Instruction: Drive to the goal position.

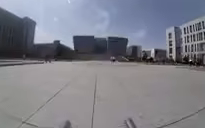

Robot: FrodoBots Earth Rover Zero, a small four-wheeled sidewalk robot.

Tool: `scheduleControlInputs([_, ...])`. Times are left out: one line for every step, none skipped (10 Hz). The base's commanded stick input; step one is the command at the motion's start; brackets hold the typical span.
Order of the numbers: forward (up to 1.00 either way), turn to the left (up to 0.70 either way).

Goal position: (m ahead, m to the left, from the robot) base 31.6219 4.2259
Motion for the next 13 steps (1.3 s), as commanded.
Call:
scheduleControlInputs([0.85,-0.34])
scheduleControlInputs([0.85,-0.22])
scheduleControlInputs([0.85,-0.09])
scheduleControlInputs([0.85,0.00])
scheduleControlInputs([0.85,0.00])
scheduleControlInputs([0.85,0.00])
scheduleControlInputs([0.85,0.00])
scheduleControlInputs([0.85,0.00])
scheduleControlInputs([0.85,0.00])
scheduleControlInputs([0.85,0.00])
scheduleControlInputs([0.85,0.00])
scheduleControlInputs([0.85,-0.16])
scheduleControlInputs([0.85,-0.34])
